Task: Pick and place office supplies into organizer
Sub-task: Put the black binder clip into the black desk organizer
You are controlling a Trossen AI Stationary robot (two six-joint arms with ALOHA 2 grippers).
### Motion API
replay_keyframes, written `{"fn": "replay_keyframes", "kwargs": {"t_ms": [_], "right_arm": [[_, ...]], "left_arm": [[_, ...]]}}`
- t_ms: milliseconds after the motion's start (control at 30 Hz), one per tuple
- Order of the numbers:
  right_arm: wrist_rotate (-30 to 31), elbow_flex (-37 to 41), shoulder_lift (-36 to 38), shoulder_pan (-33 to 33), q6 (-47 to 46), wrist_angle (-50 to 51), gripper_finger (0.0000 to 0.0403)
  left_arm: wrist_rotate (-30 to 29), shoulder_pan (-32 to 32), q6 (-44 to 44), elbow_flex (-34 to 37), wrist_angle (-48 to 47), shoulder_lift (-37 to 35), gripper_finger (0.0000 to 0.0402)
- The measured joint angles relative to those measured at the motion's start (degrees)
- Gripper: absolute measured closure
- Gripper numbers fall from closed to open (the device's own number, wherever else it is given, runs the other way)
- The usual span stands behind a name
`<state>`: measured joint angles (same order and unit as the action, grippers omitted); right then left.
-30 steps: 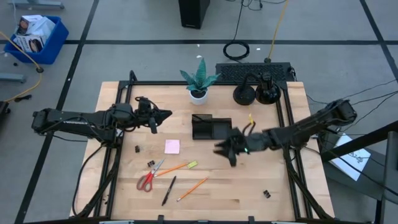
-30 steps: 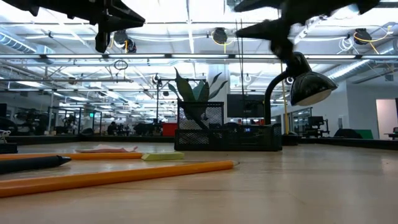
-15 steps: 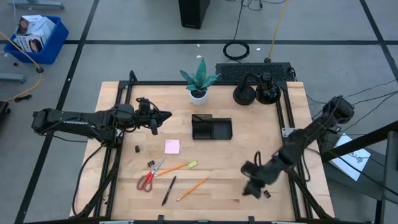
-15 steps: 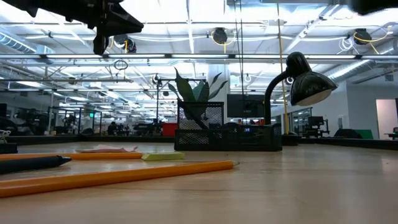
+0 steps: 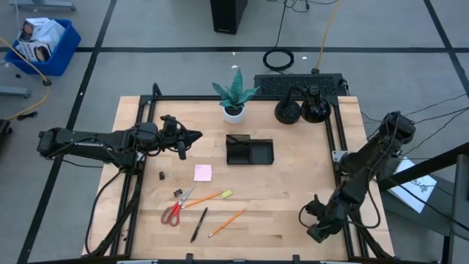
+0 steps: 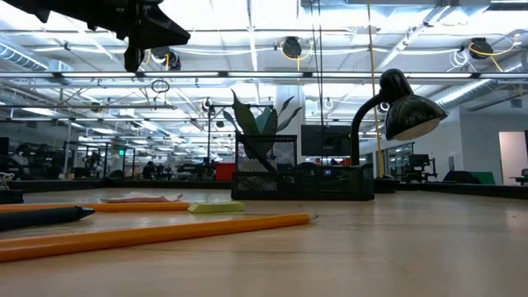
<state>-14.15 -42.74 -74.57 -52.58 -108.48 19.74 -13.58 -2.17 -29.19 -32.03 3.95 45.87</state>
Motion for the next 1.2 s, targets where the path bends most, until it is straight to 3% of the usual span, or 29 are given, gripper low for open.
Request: {"fn": "replay_keyframes", "kwargs": {"t_ms": [433,567,1200], "right_arm": [[-2.7,0.0,-7.2,1.9,-0.5,-4.4,0.0273],[-6.0,0.0,-9.3,2.9,-0.4,-3.9,0.0273],[-8.3,0.0,-9.7,9.3,4.9,2.4,0.0273]], "left_arm": [[0.5,0.1,-2.3,0.0,-3.4,0.0,0.0364],[0.6,0.1,-2.4,0.0,-3.5,0.0,0.0364],[3.1,0.4,-3.9,0.0,-3.4,0.0,0.0364]]}}
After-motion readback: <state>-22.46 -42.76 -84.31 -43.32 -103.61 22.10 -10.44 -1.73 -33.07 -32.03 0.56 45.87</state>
